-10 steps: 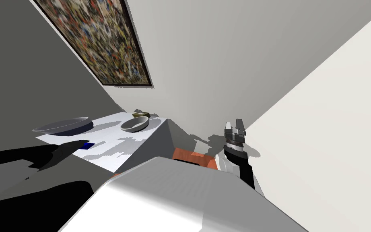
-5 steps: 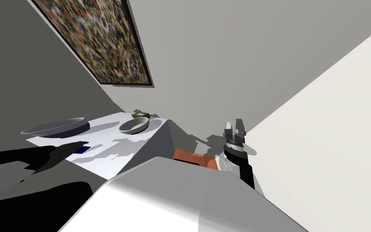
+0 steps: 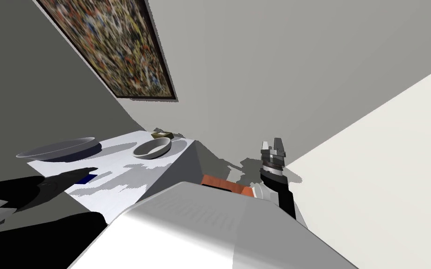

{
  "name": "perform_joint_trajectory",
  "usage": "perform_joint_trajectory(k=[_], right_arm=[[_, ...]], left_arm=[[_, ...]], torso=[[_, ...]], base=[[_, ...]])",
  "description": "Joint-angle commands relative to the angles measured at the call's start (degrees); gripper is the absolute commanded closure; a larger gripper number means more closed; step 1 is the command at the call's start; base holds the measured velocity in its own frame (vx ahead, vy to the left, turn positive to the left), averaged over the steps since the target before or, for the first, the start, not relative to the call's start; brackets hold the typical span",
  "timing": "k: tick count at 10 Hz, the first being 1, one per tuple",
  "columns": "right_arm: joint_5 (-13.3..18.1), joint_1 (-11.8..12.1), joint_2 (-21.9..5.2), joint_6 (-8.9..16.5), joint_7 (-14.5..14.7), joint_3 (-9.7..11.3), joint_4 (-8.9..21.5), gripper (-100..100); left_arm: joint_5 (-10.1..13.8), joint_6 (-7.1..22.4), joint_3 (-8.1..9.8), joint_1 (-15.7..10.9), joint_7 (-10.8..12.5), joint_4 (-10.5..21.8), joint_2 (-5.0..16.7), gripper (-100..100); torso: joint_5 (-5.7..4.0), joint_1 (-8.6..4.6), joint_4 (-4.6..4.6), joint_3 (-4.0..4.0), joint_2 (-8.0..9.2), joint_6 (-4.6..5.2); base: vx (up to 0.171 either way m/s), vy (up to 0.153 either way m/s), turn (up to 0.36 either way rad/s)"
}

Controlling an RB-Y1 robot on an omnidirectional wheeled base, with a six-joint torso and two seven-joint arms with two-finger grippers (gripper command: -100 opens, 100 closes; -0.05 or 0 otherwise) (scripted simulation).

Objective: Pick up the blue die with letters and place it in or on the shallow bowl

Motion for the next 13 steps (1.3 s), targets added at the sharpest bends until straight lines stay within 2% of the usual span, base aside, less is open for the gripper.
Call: perform_joint_trajectory(k=[1,2,3,5,6,7,8,9,13], right_arm=[[0.0,0.0,0.0,0.0,0.0,0.0,0.0,0],[0.0,0.0,0.0,0.0,0.0,0.0,0.0,0],[0.0,0.0,0.0,0.0,0.0,0.0,0.0,0],[0.0,0.0,0.0,0.0,0.0,0.0,0.0,0],[0.0,0.0,0.0,0.0,0.0,0.0,0.0,0],[0.0,0.0,0.0,0.0,0.0,0.0,0.0,0],[0.0,0.0,0.0,0.0,0.0,0.0,0.0,0],[0.0,0.0,0.0,0.0,0.0,0.0,0.0,0],[0.0,0.0,0.0,0.0,0.0,0.0,0.0,0]], left_arm=[[1.0,-2.6,-0.49,0.4,-1.8,1.4,-0.4,-100],[1.9,-4.3,-0.82,0.8,-3.3,2.4,-0.7,-100],[1.9,-4.5,-0.82,0.8,-3.3,2.4,-0.7,-100],[3.7,-8.1,-1.47,1.6,-6.3,4.6,-1.5,-100],[3.7,-8.4,-1.47,1.6,-6.3,4.6,-1.5,-100],[4.6,-10.4,-1.80,2.0,-7.8,5.6,-1.9,-100],[4.0,-9.1,-1.70,1.7,-6.9,5.0,-1.7,-100],[4.1,-9.4,-1.74,1.7,-7.2,5.1,-1.8,100],[4.1,-9.4,-1.73,1.7,-7.1,5.1,-1.8,100]], torso=[[0.00,0.00,0.00,0.00,0.00,0.00],[0.00,-0.01,0.02,0.04,0.05,-0.02],[0.00,0.00,0.02,0.03,0.03,-0.03],[0.00,0.01,0.03,0.06,0.09,-0.02],[-0.01,-0.02,0.01,0.02,0.02,-0.03],[-0.01,-0.03,0.01,0.03,0.05,0.00],[0.00,0.00,0.02,0.05,0.09,-0.02],[0.00,0.02,0.04,0.11,0.19,0.01],[0.01,0.03,0.08,0.20,0.34,0.02]], base=[[0.071,-0.008,0.056],[0.094,-0.003,0.096],[0.068,-0.005,0.032],[0.086,-0.008,0.068],[0.081,-0.015,0.037],[0.068,-0.005,0.062],[0.032,-0.003,0.020],[0.006,-0.001,-0.004],[0.000,0.000,0.000]])
